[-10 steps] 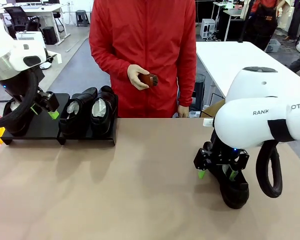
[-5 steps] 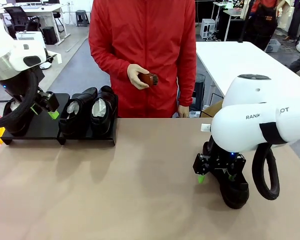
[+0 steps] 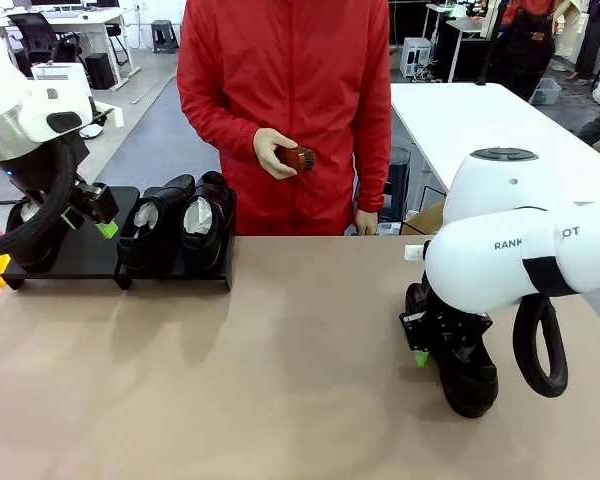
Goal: Organize the shoes by placing them on the stand.
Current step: Pick up one Shoe and place it in the middle of the table.
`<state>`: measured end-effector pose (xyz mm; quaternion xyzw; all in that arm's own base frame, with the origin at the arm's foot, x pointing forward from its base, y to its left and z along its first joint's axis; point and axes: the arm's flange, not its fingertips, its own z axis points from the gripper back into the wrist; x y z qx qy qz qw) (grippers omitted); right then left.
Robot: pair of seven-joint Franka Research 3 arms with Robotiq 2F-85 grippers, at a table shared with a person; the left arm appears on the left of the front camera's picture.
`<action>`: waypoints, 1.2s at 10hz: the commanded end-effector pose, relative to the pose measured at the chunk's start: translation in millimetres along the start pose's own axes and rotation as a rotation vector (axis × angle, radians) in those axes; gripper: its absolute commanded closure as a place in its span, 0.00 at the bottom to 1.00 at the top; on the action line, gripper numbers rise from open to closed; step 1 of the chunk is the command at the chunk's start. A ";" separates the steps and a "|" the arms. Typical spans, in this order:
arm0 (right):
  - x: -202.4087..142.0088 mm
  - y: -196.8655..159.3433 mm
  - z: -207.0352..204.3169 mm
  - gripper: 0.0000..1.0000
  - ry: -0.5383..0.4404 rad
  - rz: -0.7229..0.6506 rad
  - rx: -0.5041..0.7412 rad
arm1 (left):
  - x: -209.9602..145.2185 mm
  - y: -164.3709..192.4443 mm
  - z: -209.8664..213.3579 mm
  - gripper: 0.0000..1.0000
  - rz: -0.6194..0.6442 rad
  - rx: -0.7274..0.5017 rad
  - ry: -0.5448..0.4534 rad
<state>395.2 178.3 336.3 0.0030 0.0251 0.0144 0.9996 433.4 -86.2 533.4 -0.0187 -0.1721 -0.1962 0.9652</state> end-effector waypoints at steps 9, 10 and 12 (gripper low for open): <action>-27.8 43.5 78.6 1.00 -0.230 -0.319 0.165 | -2.6 2.3 -0.5 0.39 -0.013 0.000 0.001; -38.8 74.7 99.7 1.00 -0.275 -0.292 0.203 | -2.6 2.3 -0.5 0.39 -0.013 0.000 0.001; -44.7 137.8 119.6 1.00 -0.295 -0.241 0.225 | -2.6 2.3 -0.5 0.39 -0.013 0.000 0.001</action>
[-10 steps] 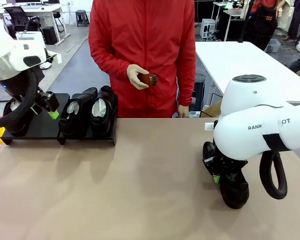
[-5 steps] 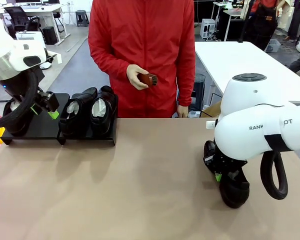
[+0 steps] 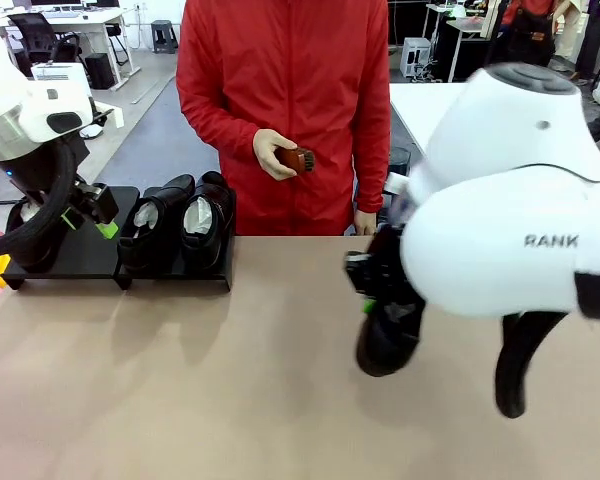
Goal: Organize the shoes by placing them on the stand.
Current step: Pick up one Shoe and place it in the middle of the table.
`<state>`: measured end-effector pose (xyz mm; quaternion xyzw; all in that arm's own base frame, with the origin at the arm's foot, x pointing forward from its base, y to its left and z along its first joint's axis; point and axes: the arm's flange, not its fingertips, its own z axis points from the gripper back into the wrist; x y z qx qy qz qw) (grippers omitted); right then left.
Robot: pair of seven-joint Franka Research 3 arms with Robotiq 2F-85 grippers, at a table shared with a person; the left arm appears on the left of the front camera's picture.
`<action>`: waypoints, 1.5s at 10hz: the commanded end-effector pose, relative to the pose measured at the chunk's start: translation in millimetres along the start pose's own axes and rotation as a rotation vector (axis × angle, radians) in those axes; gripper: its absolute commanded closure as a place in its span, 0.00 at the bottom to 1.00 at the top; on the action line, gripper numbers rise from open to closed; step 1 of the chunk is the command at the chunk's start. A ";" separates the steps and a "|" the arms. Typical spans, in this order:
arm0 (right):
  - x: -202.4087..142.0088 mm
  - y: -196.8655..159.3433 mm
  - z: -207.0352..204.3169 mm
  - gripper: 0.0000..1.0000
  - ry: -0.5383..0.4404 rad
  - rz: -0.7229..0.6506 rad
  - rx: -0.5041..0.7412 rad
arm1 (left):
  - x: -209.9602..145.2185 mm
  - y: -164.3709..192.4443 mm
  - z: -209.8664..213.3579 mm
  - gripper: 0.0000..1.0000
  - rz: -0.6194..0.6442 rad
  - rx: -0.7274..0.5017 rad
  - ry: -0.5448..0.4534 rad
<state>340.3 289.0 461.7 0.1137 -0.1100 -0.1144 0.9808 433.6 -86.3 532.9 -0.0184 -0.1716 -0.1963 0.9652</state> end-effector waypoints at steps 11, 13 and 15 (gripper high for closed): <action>-10.2 133.2 -128.7 1.00 0.057 0.133 -0.081 | -2.6 2.3 0.0 0.39 -0.013 -0.001 0.000; -7.5 132.5 -136.8 0.95 0.090 0.154 -0.090 | -2.6 2.3 0.0 0.39 -0.013 -0.001 0.000; -5.6 130.5 -139.1 0.71 0.107 0.144 -0.094 | -2.6 2.3 0.0 0.39 -0.013 -0.001 0.000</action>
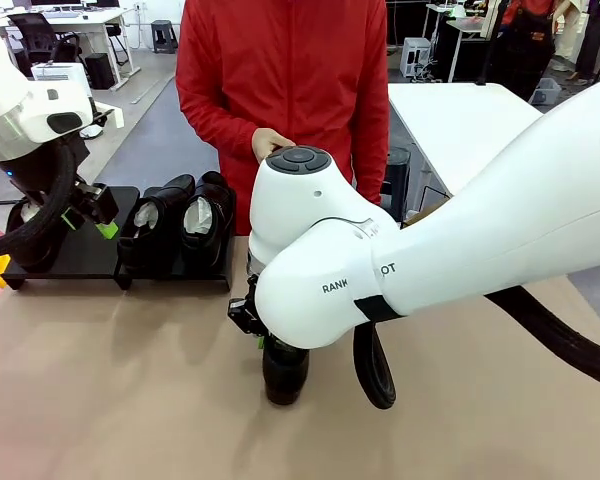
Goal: Organize the shoes by placing them on the stand.
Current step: Pick up one Shoe and place it in the middle of the table.
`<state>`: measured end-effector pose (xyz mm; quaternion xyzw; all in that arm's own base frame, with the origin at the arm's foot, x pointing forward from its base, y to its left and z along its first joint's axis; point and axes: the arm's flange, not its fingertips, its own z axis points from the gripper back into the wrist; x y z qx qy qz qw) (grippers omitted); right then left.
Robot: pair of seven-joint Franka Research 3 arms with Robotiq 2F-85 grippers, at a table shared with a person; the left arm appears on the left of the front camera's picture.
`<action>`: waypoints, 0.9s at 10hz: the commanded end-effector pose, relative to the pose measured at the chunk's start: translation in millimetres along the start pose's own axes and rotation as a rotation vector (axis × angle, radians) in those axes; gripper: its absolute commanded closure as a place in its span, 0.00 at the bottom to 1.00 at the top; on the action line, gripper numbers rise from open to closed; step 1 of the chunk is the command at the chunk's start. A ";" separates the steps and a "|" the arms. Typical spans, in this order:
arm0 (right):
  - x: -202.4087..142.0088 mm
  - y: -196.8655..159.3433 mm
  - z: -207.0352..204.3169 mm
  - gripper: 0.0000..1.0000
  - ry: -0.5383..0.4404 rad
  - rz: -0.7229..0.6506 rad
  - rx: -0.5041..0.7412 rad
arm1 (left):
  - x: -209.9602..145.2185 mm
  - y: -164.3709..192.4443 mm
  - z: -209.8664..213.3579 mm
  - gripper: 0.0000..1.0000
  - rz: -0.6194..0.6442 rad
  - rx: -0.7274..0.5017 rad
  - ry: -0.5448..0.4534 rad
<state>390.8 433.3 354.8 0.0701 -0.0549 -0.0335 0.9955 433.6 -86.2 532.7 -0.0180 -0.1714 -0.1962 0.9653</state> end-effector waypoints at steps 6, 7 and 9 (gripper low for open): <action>-8.6 -8.3 39.3 0.00 0.021 -0.129 0.054 | -2.5 2.3 0.2 0.39 -0.013 -0.001 0.000; -10.6 -23.2 46.4 0.00 0.042 -0.172 0.067 | -2.5 2.3 0.2 0.39 -0.013 -0.001 0.000; 1.5 -0.3 26.4 0.00 0.004 -0.071 0.041 | -2.5 2.3 0.2 0.39 -0.013 -0.001 0.000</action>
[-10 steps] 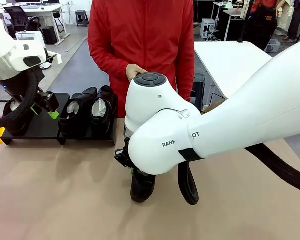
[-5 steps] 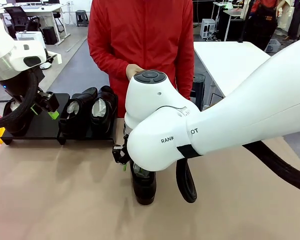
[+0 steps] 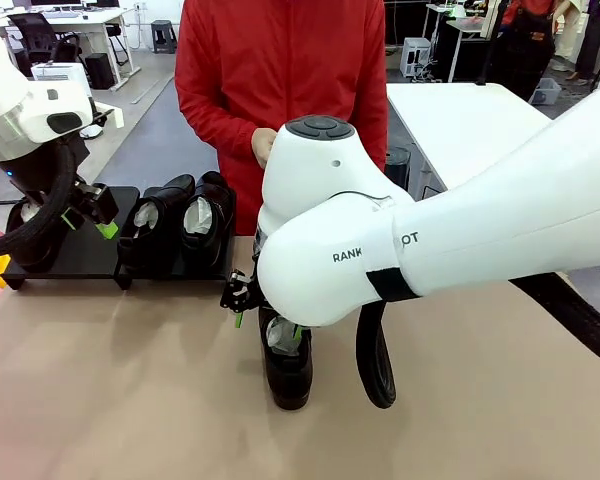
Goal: Organize the shoes by placing them on the stand.
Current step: Pick up one Shoe and place it in the middle of the table, then place the Shoe from the middle of the table onto the Shoes Stand.
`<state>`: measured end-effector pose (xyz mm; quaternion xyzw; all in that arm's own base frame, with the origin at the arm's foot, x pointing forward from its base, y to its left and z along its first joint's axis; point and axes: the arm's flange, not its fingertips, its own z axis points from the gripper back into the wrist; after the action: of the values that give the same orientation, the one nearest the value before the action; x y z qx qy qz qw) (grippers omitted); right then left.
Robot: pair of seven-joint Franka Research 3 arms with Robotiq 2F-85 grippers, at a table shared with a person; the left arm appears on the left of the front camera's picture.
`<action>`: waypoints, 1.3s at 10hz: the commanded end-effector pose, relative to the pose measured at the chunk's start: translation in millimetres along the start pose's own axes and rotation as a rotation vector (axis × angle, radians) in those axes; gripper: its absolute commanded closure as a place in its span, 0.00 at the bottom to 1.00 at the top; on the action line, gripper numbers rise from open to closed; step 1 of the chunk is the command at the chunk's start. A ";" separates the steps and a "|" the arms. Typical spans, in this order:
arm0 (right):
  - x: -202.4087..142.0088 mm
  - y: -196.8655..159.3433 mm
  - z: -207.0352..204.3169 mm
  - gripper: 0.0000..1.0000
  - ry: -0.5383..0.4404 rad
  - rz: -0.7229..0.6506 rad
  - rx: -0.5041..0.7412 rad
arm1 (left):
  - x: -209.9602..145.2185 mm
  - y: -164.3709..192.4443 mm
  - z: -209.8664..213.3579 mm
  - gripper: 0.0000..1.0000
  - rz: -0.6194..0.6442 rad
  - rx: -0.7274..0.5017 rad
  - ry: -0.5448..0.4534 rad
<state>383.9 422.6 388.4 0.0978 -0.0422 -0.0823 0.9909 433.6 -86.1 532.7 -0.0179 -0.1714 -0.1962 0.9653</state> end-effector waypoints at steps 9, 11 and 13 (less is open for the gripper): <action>1.8 1.2 -9.1 0.00 -0.002 0.018 -0.012 | -2.4 2.2 0.2 0.39 -0.013 -0.002 0.000; -7.4 -12.6 31.7 0.00 -0.052 0.069 0.023 | -2.4 2.2 0.2 0.39 -0.013 -0.002 0.000; -2.9 -41.2 64.3 0.00 -0.087 0.057 0.061 | -2.4 2.2 0.2 0.39 -0.013 -0.002 0.000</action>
<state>375.7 401.6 434.9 0.1115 -0.0861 -0.0614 0.9881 433.6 -85.9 532.6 -0.0178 -0.1713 -0.1961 0.9653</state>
